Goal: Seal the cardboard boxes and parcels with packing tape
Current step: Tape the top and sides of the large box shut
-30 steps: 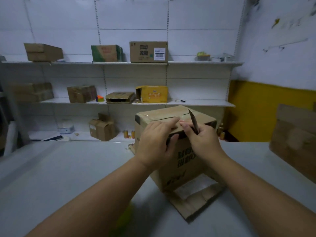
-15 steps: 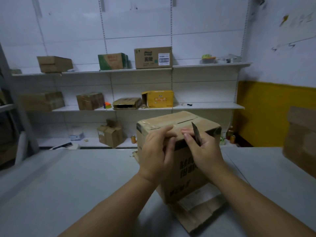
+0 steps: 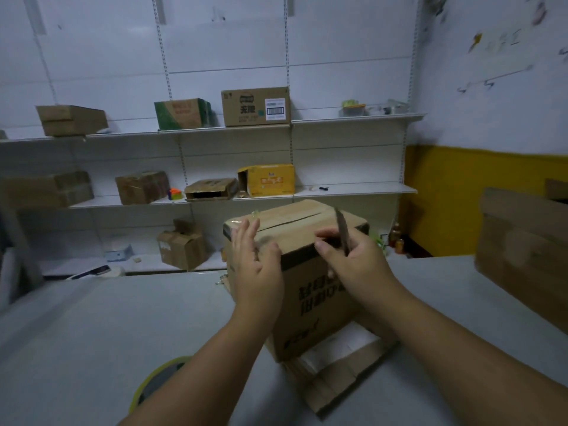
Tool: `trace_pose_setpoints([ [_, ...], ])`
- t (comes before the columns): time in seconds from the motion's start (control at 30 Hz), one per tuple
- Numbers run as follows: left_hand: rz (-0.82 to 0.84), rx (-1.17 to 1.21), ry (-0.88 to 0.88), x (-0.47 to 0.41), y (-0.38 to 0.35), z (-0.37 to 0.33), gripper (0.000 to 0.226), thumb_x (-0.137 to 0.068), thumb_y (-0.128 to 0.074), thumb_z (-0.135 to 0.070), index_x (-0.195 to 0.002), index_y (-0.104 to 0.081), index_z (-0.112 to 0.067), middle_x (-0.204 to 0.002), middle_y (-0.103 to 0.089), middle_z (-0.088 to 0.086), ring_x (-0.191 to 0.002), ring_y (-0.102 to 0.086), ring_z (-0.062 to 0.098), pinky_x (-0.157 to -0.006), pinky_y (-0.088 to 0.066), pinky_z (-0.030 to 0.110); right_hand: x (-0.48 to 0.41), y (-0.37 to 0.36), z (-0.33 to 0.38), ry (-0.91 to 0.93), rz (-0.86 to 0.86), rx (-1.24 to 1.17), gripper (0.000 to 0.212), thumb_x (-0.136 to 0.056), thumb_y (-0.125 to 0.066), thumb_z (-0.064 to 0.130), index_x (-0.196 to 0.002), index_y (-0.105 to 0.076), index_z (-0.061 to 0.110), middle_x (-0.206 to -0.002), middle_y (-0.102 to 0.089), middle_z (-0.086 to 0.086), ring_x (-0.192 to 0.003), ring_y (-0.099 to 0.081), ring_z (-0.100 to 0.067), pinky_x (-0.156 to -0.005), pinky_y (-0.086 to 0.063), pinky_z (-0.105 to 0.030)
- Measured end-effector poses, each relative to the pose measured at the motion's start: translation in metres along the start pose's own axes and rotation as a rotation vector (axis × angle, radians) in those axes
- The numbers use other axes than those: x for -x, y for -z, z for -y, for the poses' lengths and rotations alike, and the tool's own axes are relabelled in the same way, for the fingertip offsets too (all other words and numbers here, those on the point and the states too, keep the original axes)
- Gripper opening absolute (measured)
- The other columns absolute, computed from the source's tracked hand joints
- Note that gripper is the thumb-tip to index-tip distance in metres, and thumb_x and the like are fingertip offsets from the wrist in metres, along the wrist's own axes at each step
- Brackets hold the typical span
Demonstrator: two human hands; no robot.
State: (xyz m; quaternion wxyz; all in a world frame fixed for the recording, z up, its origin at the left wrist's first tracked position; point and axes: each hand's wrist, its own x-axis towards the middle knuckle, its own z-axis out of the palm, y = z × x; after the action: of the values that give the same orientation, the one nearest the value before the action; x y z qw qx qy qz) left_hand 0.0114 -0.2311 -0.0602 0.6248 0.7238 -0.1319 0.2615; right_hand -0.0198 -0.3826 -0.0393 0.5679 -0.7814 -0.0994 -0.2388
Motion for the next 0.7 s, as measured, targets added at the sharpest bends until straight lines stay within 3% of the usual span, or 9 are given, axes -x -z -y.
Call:
trace_pose_setpoints([
  [0.07,0.005,-0.010,0.009,0.000,0.002,0.002,0.051,-0.083,-0.038,-0.042,-0.134,-0.037,-0.042,-0.147,-0.023,-0.025,-0.143,-0.012,0.006,-0.116,-0.020,0.049,0.016,0.011,-0.002,-0.056,-0.136,-0.070,0.016,-0.092,-0.053,0.041,-0.092,-0.058,0.025,-0.064,-0.055,0.003,-0.050,-0.051,-0.008,-0.048,-0.043,-0.022],
  [0.13,0.023,-0.039,0.002,-0.001,0.004,0.003,0.049,-0.084,-0.037,-0.044,-0.132,-0.039,-0.042,-0.147,-0.024,-0.023,-0.143,-0.015,0.009,-0.115,-0.022,0.051,0.035,0.020,-0.015,-0.214,-0.091,-0.199,0.032,-0.091,-0.041,0.051,-0.089,-0.049,0.020,-0.058,-0.049,0.003,-0.043,-0.040,-0.007,-0.041,-0.034,-0.020],
  [0.27,0.036,-0.076,-0.010,-0.002,0.004,0.002,0.048,-0.086,-0.037,-0.046,-0.133,-0.041,-0.040,-0.133,-0.024,-0.028,-0.143,-0.017,0.012,-0.113,-0.024,0.051,0.077,0.020,-0.053,-0.428,0.061,-0.270,0.020,-0.103,-0.036,0.021,-0.086,-0.042,0.013,-0.059,-0.051,-0.002,-0.040,-0.032,-0.009,-0.040,-0.022,-0.022],
  [0.43,0.029,-0.142,-0.047,-0.005,0.007,0.000,0.048,-0.089,-0.037,-0.039,-0.135,-0.043,-0.028,-0.146,-0.034,-0.007,-0.142,-0.020,0.015,-0.114,-0.022,0.050,0.092,0.020,-0.065,-0.467,-0.001,-0.200,0.016,-0.092,-0.048,-0.005,-0.085,-0.056,0.006,-0.055,-0.044,-0.005,-0.039,-0.032,-0.008,-0.035,-0.024,-0.019],
  [0.5,0.044,-0.153,-0.054,-0.007,0.010,0.002,0.045,-0.090,-0.038,-0.040,-0.134,-0.043,-0.028,-0.144,-0.036,-0.004,-0.140,-0.025,0.019,-0.112,-0.026,0.051,0.095,0.021,-0.067,-0.439,0.002,-0.173,0.018,-0.096,-0.049,0.001,-0.096,-0.063,0.012,-0.057,-0.050,-0.003,-0.040,-0.037,-0.008,-0.036,-0.028,-0.019],
  [0.6,0.065,-0.155,-0.048,-0.011,0.016,0.006,0.040,-0.094,-0.040,-0.038,-0.133,-0.043,-0.029,-0.142,-0.036,-0.004,-0.138,-0.028,0.022,-0.109,-0.031,0.052,0.099,0.020,-0.070,-0.380,0.106,-0.129,0.025,-0.101,-0.044,0.016,-0.115,-0.060,0.028,-0.055,-0.048,0.000,-0.043,-0.039,-0.008,-0.039,-0.031,-0.020],
  [0.7,0.071,-0.158,-0.054,-0.012,0.019,0.008,0.040,-0.095,-0.040,-0.038,-0.133,-0.042,-0.029,-0.142,-0.036,-0.002,-0.138,-0.028,0.023,-0.109,-0.032,0.052,0.098,0.022,-0.074,-0.414,0.175,-0.113,0.026,-0.102,-0.038,0.015,-0.118,-0.058,0.022,-0.059,-0.044,0.001,-0.047,-0.034,-0.009,-0.044,-0.027,-0.020],
])
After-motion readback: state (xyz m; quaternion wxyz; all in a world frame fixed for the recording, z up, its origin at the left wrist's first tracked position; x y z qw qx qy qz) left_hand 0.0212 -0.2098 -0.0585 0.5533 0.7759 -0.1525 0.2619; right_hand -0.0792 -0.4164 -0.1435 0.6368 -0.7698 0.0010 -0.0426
